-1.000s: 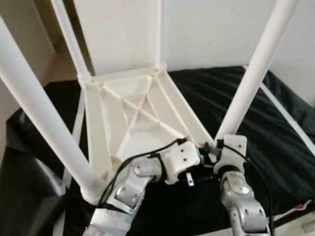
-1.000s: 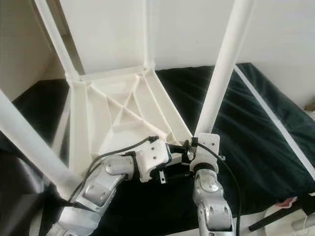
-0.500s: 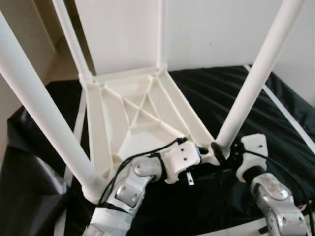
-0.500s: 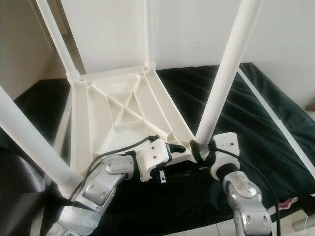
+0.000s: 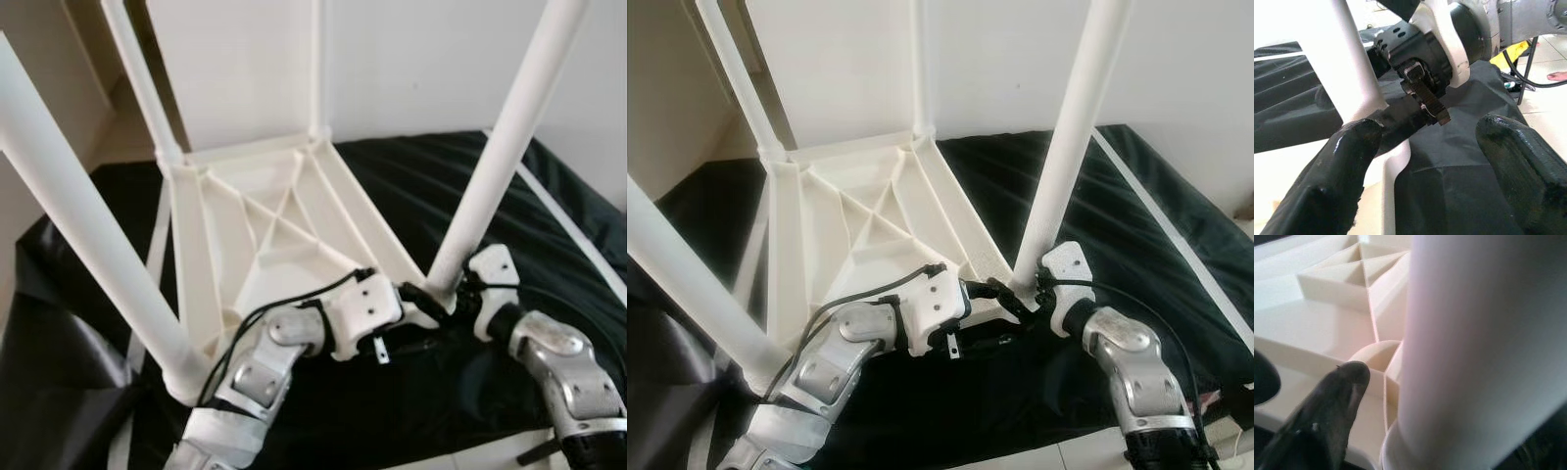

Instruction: Building children table

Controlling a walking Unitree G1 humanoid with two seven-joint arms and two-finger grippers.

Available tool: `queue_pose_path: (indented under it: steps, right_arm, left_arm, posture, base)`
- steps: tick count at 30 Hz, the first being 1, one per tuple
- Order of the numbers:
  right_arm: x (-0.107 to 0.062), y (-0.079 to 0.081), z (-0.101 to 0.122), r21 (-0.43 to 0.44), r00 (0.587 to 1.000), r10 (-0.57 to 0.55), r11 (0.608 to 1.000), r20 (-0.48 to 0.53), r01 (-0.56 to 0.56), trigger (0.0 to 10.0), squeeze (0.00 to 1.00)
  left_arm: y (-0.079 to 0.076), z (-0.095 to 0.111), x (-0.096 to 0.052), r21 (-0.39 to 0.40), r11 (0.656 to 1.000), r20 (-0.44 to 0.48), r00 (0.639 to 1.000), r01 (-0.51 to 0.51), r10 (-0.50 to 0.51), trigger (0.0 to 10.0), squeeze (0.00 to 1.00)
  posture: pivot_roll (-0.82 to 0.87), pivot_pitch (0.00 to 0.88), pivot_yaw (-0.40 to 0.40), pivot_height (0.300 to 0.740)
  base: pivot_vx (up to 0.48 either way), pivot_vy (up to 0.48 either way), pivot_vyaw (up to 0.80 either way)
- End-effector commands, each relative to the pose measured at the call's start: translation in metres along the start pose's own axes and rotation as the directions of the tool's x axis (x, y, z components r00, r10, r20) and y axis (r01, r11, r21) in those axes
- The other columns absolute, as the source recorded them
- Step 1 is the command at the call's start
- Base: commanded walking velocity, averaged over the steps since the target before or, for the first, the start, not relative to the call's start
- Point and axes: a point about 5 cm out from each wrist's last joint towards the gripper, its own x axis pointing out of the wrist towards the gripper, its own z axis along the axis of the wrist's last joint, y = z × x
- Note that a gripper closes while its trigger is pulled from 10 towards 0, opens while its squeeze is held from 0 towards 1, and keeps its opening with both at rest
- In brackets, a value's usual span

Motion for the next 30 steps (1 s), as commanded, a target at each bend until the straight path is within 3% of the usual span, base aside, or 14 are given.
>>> queue_pose_path:
  steps: [1,3,4,14,15,24,27,30]
  right_arm:
    - [0.004,0.002,-0.002,-0.007,0.999,0.034,0.999,-0.014,-0.034,4.1,0.0]
    - [0.007,0.001,-0.003,-0.007,0.998,0.055,0.998,-0.013,-0.055,4.1,0.0]
    - [0.008,-0.001,-0.003,-0.013,0.998,0.064,0.998,-0.013,-0.064,0.0,0.0]
    - [0.007,0.0,-0.011,-0.014,0.992,0.119,0.993,-0.036,-0.119,0.0,0.0]
    - [0.006,0.0,-0.011,-0.003,0.993,0.115,0.993,-0.039,-0.115,10.0,0.0]
    - [0.001,-0.004,-0.011,0.043,0.997,0.066,0.997,-0.028,-0.065,10.0,0.0]
    - [-0.001,0.001,-0.009,0.053,0.998,-0.055,0.997,-0.037,0.057,10.0,0.0]
    - [-0.002,0.001,-0.01,0.059,0.994,-0.095,0.993,-0.047,0.098,10.0,0.0]
  left_arm:
    - [0.009,0.0,-0.001,0.003,0.993,-0.008,0.993,-0.12,0.12,10.0,0.0]
    - [0.01,0.001,-0.002,0.005,0.992,-0.009,0.992,-0.13,0.13,10.0,0.0]
    - [0.011,0.0,-0.003,0.008,0.991,-0.012,0.991,-0.135,0.135,10.0,0.0]
    - [0.011,0.0,-0.007,0.016,0.989,-0.02,0.989,-0.145,0.145,10.0,0.0]
    - [0.011,-0.001,-0.007,0.014,0.99,-0.022,0.99,-0.142,0.142,10.0,0.0]
    - [0.008,-0.006,-0.007,0.03,0.993,-0.051,0.992,-0.115,0.116,10.0,0.0]
    - [0.011,-0.003,-0.004,0.022,0.989,-0.025,0.989,-0.143,0.144,10.0,0.0]
    - [0.012,-0.003,-0.004,0.02,0.989,-0.022,0.988,-0.149,0.15,10.0,0.0]
  posture:
    - [-0.07,0.0,-0.006,0.74]
    - [-0.07,0.0,-0.007,0.74]
    - [-0.05,0.0,-0.012,0.74]
    - [-0.04,0.0,-0.008,0.74]
    - [-0.05,0.0,-0.002,0.74]
    - [-0.06,0.002,0.009,0.74]
    - [-0.07,0.007,0.01,0.74]
    - [-0.07,0.007,0.01,0.74]
  base:
    - [0.0,0.0,0.0]
    - [0.0,0.0,0.0]
    - [0.0,0.0,0.0]
    - [0.0,0.0,0.0]
    - [0.0,0.0,0.0]
    - [0.0,0.0,0.0]
    - [0.0,0.0,0.0]
    - [0.0,0.0,0.0]
